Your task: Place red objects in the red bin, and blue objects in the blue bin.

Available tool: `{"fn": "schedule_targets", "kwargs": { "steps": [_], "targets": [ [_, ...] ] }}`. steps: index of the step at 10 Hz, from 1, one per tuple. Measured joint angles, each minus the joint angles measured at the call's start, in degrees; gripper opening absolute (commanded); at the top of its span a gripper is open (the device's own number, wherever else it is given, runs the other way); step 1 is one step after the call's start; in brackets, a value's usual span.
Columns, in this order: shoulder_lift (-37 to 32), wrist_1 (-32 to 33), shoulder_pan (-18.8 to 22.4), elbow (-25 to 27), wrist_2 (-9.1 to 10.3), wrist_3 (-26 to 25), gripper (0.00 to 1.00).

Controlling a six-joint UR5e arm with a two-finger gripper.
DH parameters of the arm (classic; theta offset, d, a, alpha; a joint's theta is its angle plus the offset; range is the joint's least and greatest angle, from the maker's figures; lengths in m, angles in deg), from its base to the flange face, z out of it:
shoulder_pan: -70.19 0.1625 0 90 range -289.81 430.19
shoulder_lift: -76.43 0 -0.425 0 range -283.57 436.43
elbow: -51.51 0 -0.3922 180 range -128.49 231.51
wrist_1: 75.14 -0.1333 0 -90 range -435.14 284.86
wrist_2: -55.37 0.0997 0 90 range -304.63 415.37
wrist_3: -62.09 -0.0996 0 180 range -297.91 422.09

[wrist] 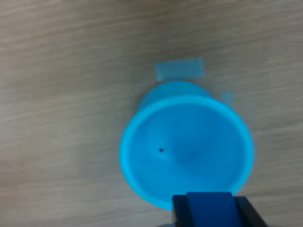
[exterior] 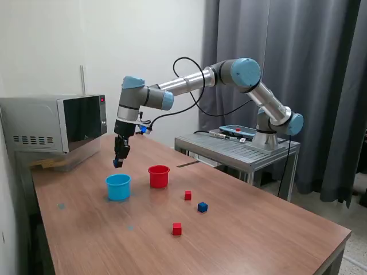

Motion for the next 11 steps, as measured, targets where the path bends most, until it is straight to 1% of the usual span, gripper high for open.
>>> {"fn": "schedule_targets", "kwargs": {
  "steps": [3,11],
  "targets": [
    [0.13,-0.21,-2.51,-0.25,0.26,-0.69,0.0],
    [0.22,-0.23,-1.05,0.97,0.25,-1.27,0.0]
  ]
}}
